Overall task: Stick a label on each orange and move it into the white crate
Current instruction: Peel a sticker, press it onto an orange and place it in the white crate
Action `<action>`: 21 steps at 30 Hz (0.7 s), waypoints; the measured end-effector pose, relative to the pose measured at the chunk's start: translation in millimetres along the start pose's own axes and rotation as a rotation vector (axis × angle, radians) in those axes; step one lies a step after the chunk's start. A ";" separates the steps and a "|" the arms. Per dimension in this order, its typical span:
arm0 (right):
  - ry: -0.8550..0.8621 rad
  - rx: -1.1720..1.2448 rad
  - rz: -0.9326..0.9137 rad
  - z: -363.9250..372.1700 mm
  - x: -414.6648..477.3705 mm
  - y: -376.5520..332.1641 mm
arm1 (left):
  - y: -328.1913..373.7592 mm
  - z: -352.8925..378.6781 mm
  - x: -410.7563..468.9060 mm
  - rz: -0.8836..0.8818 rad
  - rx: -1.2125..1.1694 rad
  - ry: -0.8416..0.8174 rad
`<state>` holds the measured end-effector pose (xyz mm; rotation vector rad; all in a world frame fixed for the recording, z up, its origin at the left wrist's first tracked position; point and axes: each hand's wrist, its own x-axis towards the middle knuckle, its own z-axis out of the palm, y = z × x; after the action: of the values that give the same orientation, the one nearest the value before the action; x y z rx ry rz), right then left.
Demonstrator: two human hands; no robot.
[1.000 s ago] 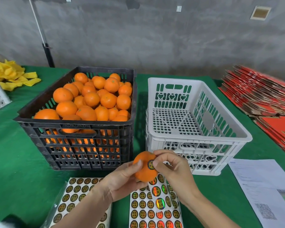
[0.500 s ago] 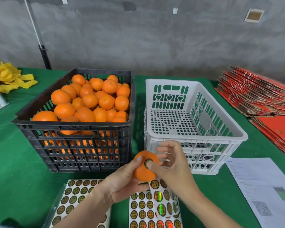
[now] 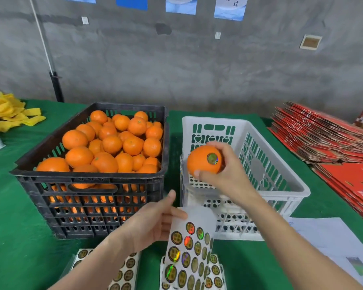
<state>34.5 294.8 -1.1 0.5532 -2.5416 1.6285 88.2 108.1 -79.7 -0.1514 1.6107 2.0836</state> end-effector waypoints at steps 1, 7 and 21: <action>0.032 -0.045 0.036 -9.8 29.4 5.1 | 1.0 -0.9 0.6 0.029 0.055 0.030; -0.641 -0.899 0.432 -12.9 135.9 103.4 | 4.7 0.3 -2.5 0.083 0.071 0.147; -0.676 -0.897 0.213 12.6 139.8 114.9 | 26.9 7.5 -5.7 0.036 -0.044 0.146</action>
<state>-133.0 290.1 -70.8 0.8111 -3.4709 0.1476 82.7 108.6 -51.7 -0.2974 1.6634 2.1806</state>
